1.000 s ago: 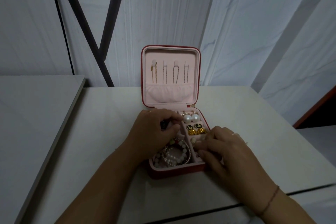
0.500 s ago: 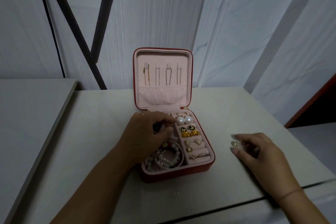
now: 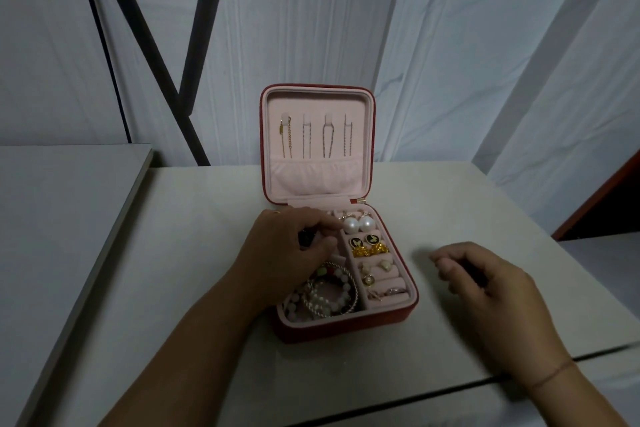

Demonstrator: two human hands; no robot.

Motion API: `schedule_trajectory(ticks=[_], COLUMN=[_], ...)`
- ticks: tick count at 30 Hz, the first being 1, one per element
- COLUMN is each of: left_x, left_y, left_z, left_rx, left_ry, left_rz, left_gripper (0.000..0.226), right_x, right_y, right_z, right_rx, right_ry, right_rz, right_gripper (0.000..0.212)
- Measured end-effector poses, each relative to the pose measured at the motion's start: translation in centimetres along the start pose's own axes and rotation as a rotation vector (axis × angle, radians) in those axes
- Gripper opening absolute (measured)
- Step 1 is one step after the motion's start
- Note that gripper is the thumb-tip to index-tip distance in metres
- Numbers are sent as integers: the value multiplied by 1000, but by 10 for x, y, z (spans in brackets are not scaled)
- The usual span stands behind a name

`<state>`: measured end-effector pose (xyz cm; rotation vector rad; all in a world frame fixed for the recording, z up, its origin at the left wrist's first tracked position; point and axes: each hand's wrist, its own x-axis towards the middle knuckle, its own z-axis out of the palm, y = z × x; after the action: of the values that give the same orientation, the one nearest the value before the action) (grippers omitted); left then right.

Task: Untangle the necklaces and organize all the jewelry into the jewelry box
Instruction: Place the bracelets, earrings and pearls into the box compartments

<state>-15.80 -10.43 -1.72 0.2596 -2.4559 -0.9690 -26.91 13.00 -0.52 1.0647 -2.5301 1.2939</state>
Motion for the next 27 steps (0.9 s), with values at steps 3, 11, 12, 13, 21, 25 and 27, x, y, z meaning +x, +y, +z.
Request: schedule_trajectory(ticks=[3, 11, 12, 13, 21, 25, 27], left_x=[0, 0, 0, 0, 0, 0, 0], left_y=[1, 2, 2, 2, 2, 1, 1], left_z=[-1, -1, -1, -1, -1, -1, -1], left_rx=[-5, -14, -14, -13, -21, -1, 7], left_ry=[-5, -1, -3, -4, 4, -1, -3], left_rz=[-2, -6, -5, -3, 3, 6, 6], left_gripper=[24, 25, 25, 25, 25, 25, 25], right_x=[-4, 1, 1, 1, 3, 3, 5], right_y=[-24, -31, -32, -33, -32, -31, -32], right_z=[6, 15, 15, 15, 23, 24, 25], right_rx=[140, 19, 40, 59, 83, 61, 56], right_ry=[-89, -151, -154, -152, -186, -166, -138], right_rz=[-48, -129, -131, -134, -89, -107, -114], right_gripper=[27, 17, 15, 11, 20, 18, 17])
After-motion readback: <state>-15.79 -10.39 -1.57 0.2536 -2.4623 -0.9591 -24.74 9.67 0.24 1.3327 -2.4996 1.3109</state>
